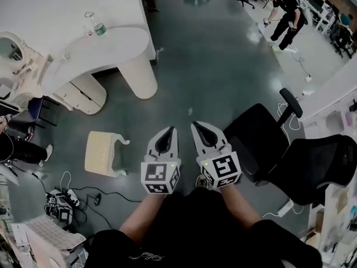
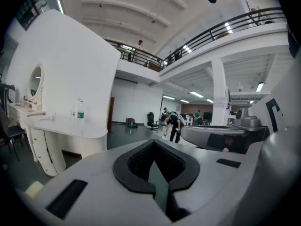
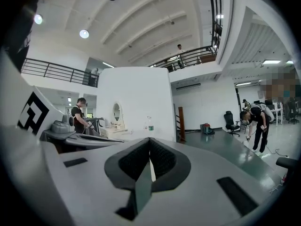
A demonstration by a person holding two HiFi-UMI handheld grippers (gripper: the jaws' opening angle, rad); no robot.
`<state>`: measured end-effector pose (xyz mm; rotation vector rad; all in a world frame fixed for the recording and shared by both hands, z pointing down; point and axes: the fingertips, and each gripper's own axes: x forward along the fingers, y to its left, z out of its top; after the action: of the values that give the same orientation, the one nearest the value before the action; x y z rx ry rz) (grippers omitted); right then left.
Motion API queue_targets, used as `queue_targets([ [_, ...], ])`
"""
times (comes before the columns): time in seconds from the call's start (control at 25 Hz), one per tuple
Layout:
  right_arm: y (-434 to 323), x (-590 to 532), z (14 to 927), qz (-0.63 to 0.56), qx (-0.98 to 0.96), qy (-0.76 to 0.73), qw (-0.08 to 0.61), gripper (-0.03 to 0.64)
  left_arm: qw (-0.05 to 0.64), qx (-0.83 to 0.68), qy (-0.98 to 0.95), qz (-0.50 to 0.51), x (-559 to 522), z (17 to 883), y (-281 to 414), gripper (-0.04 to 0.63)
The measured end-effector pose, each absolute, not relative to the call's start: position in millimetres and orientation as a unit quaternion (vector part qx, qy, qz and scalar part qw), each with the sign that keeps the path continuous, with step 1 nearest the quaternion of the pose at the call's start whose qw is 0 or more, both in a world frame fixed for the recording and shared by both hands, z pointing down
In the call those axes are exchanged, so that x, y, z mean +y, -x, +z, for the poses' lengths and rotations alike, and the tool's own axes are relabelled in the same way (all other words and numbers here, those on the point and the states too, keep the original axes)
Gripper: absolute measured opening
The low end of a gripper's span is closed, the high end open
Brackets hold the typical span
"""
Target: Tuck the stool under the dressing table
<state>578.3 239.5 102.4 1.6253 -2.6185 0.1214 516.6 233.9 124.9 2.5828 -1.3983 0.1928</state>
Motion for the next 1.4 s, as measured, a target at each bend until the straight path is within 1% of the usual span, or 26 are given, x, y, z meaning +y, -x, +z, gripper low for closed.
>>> queue_targets([
  [0.2,-555.8,235.2,105.8,0.045,-0.860,-0.507,0.030,0.006,0.101,-0.492,-0.862,0.068,233.5,127.8,-493.6,0.005],
  [0.4,-512.8,233.4,105.7,0.051,-0.875,-0.480,0.031,0.006,0.103,-0.516,-0.848,0.068,234.9,127.2,-452.5,0.005],
  [0.68,-430.3,235.0,115.7,0.053,-0.906,-0.418,0.048,0.006,0.114,-0.568,-0.813,0.059,244.7,135.5,-374.8,0.005],
  [1.12,-282.2,242.5,130.1,0.057,-0.936,-0.341,0.062,0.006,0.131,-0.631,-0.763,0.049,261.9,151.6,-230.7,0.005],
  [1.4,-215.5,247.2,144.0,0.068,-0.944,-0.313,0.076,0.006,0.149,-0.657,-0.738,0.046,271.9,165.0,-158.2,0.005],
])
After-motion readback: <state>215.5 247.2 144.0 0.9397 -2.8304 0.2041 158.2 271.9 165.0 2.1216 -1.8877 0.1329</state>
